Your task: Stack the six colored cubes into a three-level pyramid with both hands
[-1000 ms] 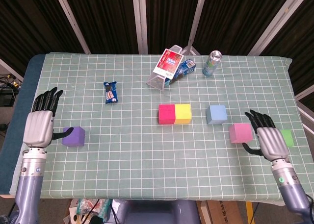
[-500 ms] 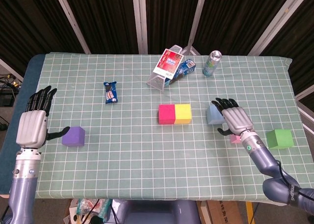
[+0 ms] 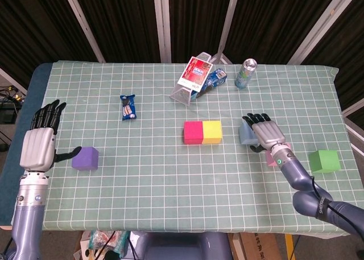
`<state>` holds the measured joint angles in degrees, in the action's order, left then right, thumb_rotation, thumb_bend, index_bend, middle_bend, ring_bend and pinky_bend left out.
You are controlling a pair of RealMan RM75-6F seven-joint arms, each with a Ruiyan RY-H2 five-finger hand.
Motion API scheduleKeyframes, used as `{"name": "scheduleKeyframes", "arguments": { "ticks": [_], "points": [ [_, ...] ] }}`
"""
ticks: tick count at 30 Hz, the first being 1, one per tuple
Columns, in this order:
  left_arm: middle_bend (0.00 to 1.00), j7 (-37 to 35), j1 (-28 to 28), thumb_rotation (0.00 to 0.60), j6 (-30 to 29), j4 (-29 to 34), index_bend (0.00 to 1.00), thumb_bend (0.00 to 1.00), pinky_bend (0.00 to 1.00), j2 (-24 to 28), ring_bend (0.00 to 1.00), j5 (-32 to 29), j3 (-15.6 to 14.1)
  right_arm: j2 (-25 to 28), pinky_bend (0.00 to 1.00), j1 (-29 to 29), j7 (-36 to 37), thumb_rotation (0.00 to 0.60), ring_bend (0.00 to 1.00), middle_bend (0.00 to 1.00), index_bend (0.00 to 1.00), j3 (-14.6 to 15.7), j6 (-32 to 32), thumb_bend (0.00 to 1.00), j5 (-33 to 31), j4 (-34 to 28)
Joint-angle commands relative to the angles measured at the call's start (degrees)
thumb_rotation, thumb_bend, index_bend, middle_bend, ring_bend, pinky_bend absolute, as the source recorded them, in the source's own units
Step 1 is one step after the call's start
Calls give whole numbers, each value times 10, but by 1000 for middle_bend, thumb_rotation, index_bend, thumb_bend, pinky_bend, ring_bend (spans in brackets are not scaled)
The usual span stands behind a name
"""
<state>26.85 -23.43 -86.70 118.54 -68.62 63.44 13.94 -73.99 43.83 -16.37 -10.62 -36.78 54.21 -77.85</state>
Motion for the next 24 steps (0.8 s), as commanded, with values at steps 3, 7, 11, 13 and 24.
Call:
{"name": "scheduleKeyframes", "arguments": {
  "ticks": [3,7,11,13,24],
  "points": [
    [0,-4,2,600,2,0,0,116,9,1,0,2,-1,-23,0,13,1,600,51,132,0,9,9,324,-21,33],
    [0,-6,3,600,1,-1,0,116,9,0,0,3,1,-34,0,21,-2,600,75,192,0,15,14,324,-30,54],
    [0,-10,4,600,1,-3,0,116,9,0,0,3,2,-42,0,25,-1,600,92,223,0,18,15,324,-35,71],
    [0,-12,4,600,3,-4,0,116,9,0,0,2,4,-46,0,28,-1,600,114,252,0,19,16,324,-37,78],
    [0,-17,6,600,5,-5,0,116,9,0,0,0,7,-65,0,30,10,600,215,340,0,24,7,324,-30,109]
  ]
}}
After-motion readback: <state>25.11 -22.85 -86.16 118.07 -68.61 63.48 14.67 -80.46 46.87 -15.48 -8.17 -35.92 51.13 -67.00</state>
